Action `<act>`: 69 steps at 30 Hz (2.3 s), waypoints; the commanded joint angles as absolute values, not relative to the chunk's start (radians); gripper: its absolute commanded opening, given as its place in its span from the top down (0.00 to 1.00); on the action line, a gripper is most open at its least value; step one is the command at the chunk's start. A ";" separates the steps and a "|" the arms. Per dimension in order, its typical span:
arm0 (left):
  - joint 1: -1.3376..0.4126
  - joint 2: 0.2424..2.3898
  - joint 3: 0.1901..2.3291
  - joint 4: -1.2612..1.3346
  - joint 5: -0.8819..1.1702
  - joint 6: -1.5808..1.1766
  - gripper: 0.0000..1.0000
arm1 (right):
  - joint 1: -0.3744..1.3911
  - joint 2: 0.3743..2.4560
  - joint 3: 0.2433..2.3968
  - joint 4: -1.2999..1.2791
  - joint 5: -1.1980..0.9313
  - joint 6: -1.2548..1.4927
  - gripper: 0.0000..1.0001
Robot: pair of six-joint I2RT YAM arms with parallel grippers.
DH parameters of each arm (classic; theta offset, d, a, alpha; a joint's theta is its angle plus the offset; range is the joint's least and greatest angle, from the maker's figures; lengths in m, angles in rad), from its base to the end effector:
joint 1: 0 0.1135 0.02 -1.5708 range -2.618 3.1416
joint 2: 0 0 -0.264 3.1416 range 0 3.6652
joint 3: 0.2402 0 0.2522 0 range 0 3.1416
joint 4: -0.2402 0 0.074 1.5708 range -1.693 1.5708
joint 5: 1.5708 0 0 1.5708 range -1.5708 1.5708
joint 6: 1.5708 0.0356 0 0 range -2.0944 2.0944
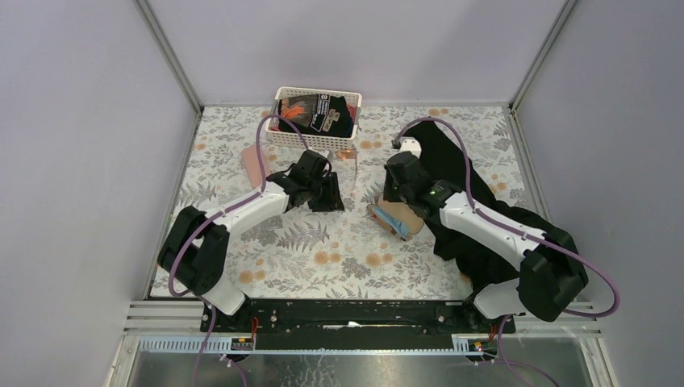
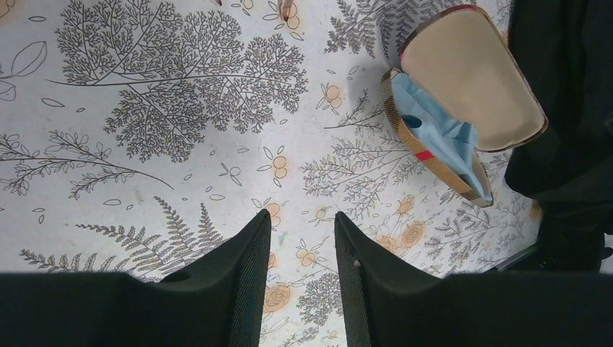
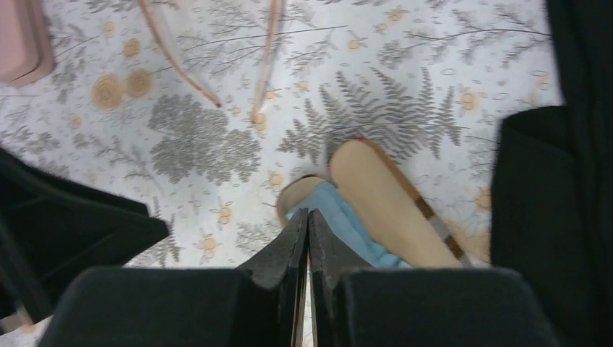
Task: Organize the sunglasses
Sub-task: Place the glasses cleaning cloth in the sunglasses case, then move the sunglasses to the center of the board.
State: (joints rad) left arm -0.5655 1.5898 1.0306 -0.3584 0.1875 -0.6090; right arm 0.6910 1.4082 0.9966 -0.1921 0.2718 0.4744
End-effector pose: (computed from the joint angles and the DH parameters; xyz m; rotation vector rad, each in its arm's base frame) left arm 0.2757 -0.1828 0.2118 0.0264 2.6137 -0.6948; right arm 0.2488 0.1933 0.2695 -0.0796 2.1724 0.3790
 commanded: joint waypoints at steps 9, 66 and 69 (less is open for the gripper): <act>-0.515 1.507 1.025 -0.354 0.194 -0.644 0.56 | 0.476 1.339 0.955 -0.367 0.219 0.409 0.81; -0.360 1.896 1.291 -0.260 -0.046 -0.897 0.48 | 0.327 1.449 0.924 -0.299 -0.094 0.445 0.67; -0.362 1.954 1.330 -0.290 -0.083 -0.920 0.52 | 0.328 1.446 0.917 -0.299 -0.099 0.446 0.67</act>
